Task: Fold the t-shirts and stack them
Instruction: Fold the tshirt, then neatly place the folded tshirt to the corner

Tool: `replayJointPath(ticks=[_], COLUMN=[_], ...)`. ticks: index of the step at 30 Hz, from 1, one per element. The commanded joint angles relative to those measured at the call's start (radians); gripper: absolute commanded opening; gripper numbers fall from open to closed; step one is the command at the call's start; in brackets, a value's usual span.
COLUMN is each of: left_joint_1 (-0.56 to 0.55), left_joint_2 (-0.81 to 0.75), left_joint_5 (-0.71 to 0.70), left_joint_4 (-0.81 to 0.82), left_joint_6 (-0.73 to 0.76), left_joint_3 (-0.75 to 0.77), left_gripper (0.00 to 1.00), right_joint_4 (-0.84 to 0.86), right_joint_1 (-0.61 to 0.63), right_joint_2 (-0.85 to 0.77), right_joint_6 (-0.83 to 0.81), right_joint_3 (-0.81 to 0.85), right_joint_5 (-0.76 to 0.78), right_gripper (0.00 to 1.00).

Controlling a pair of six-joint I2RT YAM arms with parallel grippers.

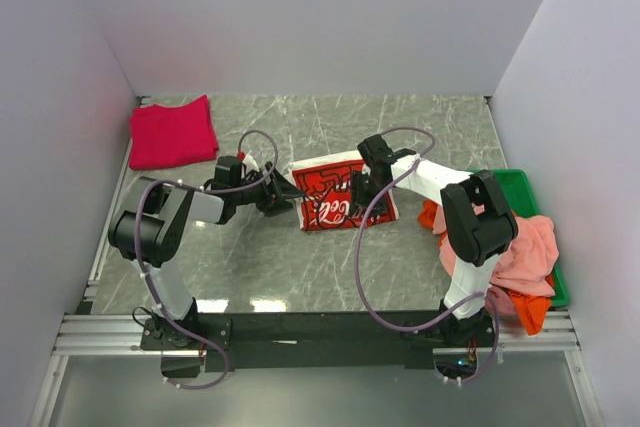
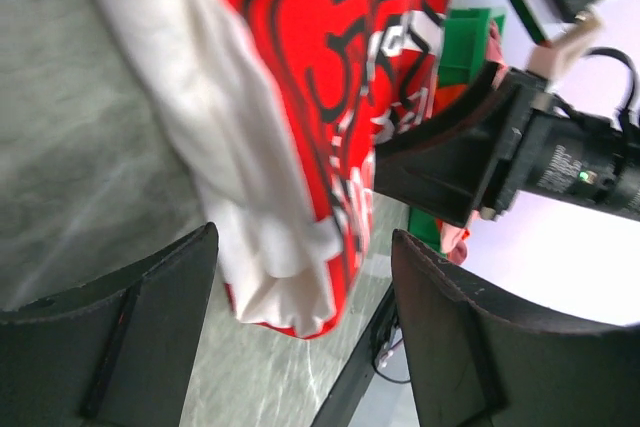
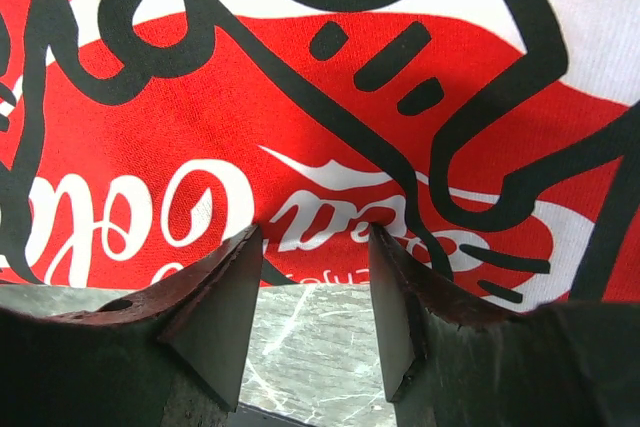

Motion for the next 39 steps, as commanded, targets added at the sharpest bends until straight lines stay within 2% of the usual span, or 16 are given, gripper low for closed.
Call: replayJointPath(ticks=[1,10,21,29,34,39], left_joint_1=[-0.002,-0.004,-0.03,-0.065,-0.111,-0.116], left_joint_2=[0.013,0.022,0.133,0.119,0.098,0.058], left_joint_5=[-0.028,-0.176,-0.235,-0.335,-0.497,-0.539], left_joint_4=[0.085,0.072,0.048,-0.088,-0.262,-0.201], left_joint_6=[-0.017,0.012,0.036,0.007,-0.007,-0.017], left_joint_3=[-0.017,0.0,0.097,0.094,0.106,0.072], left_gripper=[0.75,0.75,0.75,0.75,0.75,0.75], right_joint_4=[0.007,-0.01,-0.042,-0.06,-0.063,-0.068], right_joint_1=[-0.002,-0.002,-0.001,-0.004,-0.007,-0.01], right_joint_2=[0.018,0.013,0.016,0.01,0.012,0.01], right_joint_6=[-0.008,-0.016,-0.033,-0.049,-0.059,-0.071], right_joint_3=[-0.032,-0.02,0.025,0.043,0.057,0.062], right_joint_5=[0.028,0.025,0.031,0.04,0.031,0.023], right_gripper=[0.54,0.54,0.54,0.54,0.54,0.54])
